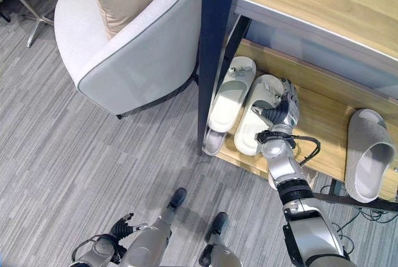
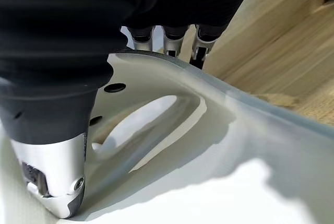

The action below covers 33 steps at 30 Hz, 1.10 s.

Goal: Arrange the slippers neatly on the shoe rack.

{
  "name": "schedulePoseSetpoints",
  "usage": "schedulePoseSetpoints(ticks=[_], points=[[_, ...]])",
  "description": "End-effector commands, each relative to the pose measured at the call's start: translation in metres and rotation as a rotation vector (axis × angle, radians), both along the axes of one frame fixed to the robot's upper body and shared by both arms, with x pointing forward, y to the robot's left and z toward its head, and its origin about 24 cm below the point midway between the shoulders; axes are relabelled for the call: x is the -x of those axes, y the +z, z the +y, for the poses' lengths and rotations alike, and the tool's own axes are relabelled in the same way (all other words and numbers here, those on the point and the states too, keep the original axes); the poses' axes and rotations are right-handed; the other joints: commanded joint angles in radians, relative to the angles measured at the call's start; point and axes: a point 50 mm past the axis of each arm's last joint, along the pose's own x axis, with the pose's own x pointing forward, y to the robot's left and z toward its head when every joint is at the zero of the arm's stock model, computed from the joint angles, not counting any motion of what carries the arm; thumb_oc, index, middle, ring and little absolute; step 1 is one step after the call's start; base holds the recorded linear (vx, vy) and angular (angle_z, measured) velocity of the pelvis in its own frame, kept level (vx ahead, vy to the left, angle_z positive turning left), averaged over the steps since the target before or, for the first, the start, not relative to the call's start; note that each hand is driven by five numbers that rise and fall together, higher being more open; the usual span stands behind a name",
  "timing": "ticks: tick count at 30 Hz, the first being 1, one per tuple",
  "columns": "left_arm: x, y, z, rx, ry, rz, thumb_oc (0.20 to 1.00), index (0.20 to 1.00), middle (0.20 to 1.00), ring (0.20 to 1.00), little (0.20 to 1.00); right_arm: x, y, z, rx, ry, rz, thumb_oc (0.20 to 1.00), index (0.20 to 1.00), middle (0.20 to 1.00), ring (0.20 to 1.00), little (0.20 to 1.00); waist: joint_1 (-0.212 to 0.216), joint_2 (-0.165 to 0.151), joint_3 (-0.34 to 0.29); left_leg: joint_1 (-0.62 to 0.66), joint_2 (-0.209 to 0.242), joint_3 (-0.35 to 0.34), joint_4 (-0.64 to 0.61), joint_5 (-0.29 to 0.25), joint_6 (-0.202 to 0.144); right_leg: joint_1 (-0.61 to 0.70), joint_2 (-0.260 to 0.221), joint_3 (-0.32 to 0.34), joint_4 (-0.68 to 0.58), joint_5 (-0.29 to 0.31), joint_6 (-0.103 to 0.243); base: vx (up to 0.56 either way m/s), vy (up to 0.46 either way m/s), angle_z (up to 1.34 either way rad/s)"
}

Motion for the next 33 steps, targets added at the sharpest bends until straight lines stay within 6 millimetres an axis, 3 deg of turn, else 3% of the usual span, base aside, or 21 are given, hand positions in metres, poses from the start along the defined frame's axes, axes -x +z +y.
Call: schedulePoseSetpoints(ticks=[1,10,18,24,27,33], points=[[0.029,-0.016,-0.018,0.061,0.018,0.127,1.000,1.000,1.000,1.000,1.000,0.001,0.019,-0.014,0.100,-0.015,-0.026,1.000,1.000,1.000,1.000,1.000,-0.001,-0.011,-0.010,0.030,-0.028,0.057,-0.035,-0.082,0.020,0.031,-0.040,0.016,0.007,-0.007,0.058,0.00,0.000,0.00],[0.028,-0.015,-0.015,0.078,0.018,0.134,1.000,1.000,1.000,1.000,1.000,-0.003,0.041,-0.018,0.188,0.026,-0.025,1.000,1.000,1.000,1.000,1.000,-0.014,-0.026,-0.003,0.030,-0.023,0.062,-0.035,-0.080,0.019,0.025,-0.039,0.022,0.009,-0.001,0.057,0.00,0.000,0.00],[0.026,-0.015,-0.013,0.097,0.006,0.149,1.000,1.000,1.000,1.000,1.000,-0.002,0.062,-0.007,0.229,0.155,-0.053,1.000,1.000,1.000,1.000,1.000,-0.029,-0.037,-0.009,0.028,-0.022,0.066,-0.035,-0.076,0.019,0.021,-0.039,0.026,0.008,0.002,0.056,0.00,0.000,0.00],[0.023,-0.014,-0.017,0.129,-0.006,0.159,1.000,1.000,1.000,1.000,1.000,0.006,0.059,0.001,0.240,0.222,-0.039,1.000,1.000,1.000,1.000,1.000,-0.041,-0.042,-0.010,0.029,-0.019,0.070,-0.035,-0.078,0.020,0.021,-0.037,0.028,0.009,0.001,0.056,0.01,-0.005,-0.02],[0.022,-0.014,-0.018,0.129,-0.001,0.151,1.000,1.000,1.000,1.000,1.000,0.019,0.054,-0.003,0.212,0.196,-0.089,1.000,1.000,1.000,1.000,1.000,-0.046,-0.039,-0.012,0.033,-0.020,0.070,-0.035,-0.080,0.021,0.024,-0.035,0.027,0.009,-0.002,0.056,0.00,0.000,0.00],[0.023,-0.014,-0.017,0.124,0.006,0.152,1.000,1.000,1.000,1.000,1.000,0.023,0.049,-0.008,0.222,0.173,-0.078,1.000,1.000,1.000,1.000,1.000,-0.047,-0.039,-0.016,0.033,-0.020,0.072,-0.035,-0.081,0.022,0.021,-0.036,0.031,0.009,-0.001,0.057,0.00,0.000,0.00]])
